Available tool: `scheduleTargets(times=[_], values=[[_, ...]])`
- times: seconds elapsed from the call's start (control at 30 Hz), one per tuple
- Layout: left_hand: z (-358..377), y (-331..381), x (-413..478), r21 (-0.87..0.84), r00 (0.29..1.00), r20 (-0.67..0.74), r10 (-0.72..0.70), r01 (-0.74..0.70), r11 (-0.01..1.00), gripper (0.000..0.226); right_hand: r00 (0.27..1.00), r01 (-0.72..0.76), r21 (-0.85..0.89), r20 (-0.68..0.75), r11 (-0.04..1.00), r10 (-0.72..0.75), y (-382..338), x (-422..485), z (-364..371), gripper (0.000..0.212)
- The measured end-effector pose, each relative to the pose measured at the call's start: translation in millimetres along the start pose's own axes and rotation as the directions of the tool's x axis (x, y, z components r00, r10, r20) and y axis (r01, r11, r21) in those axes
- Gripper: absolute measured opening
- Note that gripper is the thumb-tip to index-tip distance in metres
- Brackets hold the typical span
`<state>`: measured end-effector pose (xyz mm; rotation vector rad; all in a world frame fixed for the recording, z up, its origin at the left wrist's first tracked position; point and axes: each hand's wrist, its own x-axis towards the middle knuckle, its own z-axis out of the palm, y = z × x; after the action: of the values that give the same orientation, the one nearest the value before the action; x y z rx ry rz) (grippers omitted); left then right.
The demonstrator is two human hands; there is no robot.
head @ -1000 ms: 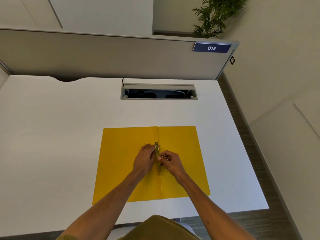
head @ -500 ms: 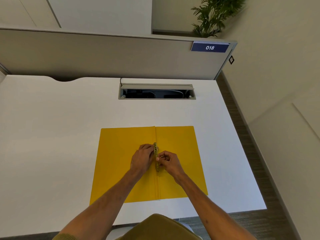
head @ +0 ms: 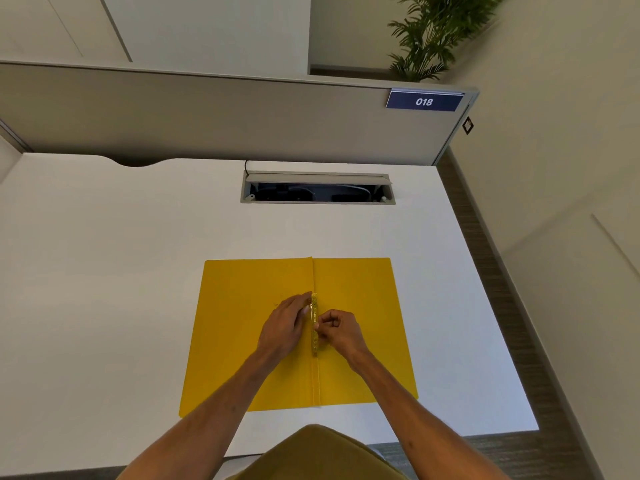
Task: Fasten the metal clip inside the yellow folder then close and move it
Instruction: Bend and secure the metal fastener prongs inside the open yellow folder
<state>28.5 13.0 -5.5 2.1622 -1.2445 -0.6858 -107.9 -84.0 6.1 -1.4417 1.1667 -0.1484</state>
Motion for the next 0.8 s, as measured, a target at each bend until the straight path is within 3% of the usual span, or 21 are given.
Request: scheduleTargets(times=[0.27, 0.53, 0.8], values=[[3, -21, -34, -0.018, 0.989, -0.145, -0.013, 0.011, 1.0, 0.045, 0.996, 0.074, -0.197, -0.042, 0.978, -0.084, -8, 3, 12, 0.016], [3, -27, -35, 0.227, 0.981, 0.128, 0.145, -0.172, 0.959, 0.066, 0.984, 0.093, -0.38, -0.108, 0.92, -0.144, -8, 2, 13, 0.017], [5, -22, -29, 0.29, 0.963, 0.222, 0.153, -0.215, 0.933, 0.07, 0.984, 0.081, -0.386, -0.117, 0.919, -0.136, -2, -1, 9, 0.015]])
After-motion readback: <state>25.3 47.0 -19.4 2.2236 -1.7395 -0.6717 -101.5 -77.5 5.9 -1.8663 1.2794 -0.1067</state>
